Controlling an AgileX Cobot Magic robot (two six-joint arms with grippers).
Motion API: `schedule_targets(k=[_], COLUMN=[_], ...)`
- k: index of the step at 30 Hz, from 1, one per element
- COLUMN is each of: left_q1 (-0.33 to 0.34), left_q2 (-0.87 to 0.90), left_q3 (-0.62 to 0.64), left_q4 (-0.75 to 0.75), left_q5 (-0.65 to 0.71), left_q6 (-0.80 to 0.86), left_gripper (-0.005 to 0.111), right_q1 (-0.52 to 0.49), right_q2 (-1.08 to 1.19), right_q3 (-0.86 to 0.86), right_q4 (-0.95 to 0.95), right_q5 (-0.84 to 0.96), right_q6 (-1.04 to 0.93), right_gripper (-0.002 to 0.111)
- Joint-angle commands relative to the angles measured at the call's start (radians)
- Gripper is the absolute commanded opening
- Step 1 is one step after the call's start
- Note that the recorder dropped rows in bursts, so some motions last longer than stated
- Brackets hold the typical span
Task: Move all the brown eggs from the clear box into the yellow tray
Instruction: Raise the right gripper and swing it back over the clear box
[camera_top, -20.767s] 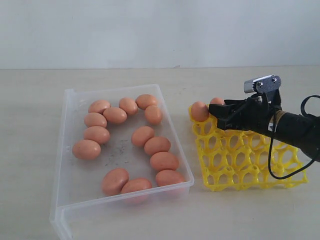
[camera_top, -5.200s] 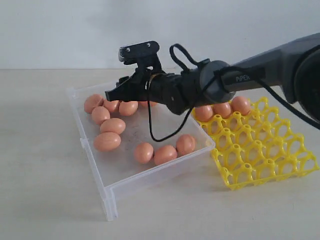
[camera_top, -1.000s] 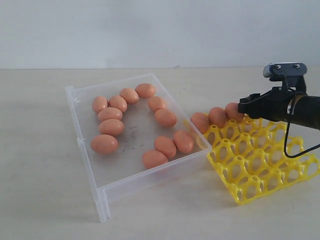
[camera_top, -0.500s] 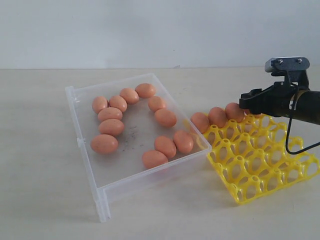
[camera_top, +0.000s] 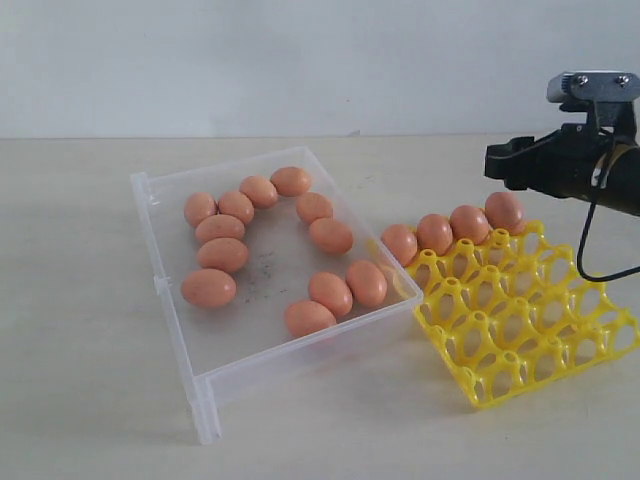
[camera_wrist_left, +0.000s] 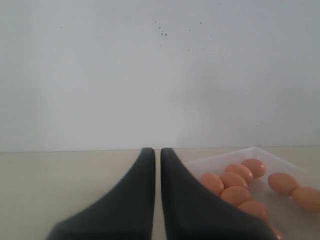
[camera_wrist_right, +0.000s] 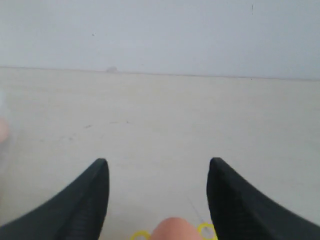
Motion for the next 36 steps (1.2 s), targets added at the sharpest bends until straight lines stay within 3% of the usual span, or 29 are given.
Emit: schedule_targets(k=[1, 3, 8, 9, 15, 24, 28, 36], left_q1=[-0.003, -0.003, -0.003, -0.003, -0.003, -0.003, -0.003, -0.003], left_q2=[0.004, 0.004, 0.004, 0.004, 0.004, 0.004, 0.004, 0.004], left_q3=[-0.002, -0.002, -0.002, -0.002, -0.002, -0.002, -0.002, -0.002], left_q4=[-0.005, -0.005, -0.005, -0.005, -0.005, -0.005, -0.005, -0.005], left_q5=[-0.016, -0.016, -0.016, -0.016, -0.016, -0.016, -0.016, -0.016], left_q6=[0.005, 0.005, 0.005, 0.005, 0.005, 0.005, 0.005, 0.005], left_gripper=[0.004, 0.004, 0.004, 0.004, 0.004, 0.004, 0.004, 0.004], right_q1=[0.000, 0.000, 0.000, 0.000, 0.042, 0.342, 0.492, 0.780], right_q2=[-0.029, -0.029, -0.031, -0.031, -0.031, -0.031, -0.031, -0.031], right_q3=[0.004, 0.004, 0.004, 0.004, 0.012, 0.012, 0.002, -0.116], right_q4=[-0.025, -0.052, -0.244, -0.284, -0.403, -0.398, -0.330, -0.315], right_q5=[0.003, 0.018, -0.087, -0.140, -0.598, -0.617, -0.486, 0.058], right_q6=[0.056, 0.101, 0.249, 0.253, 0.210, -0.030, -0.140, -0.299], right_gripper=[0.052, 0.046, 0.004, 0.000, 0.000, 0.000, 0.000, 0.000])
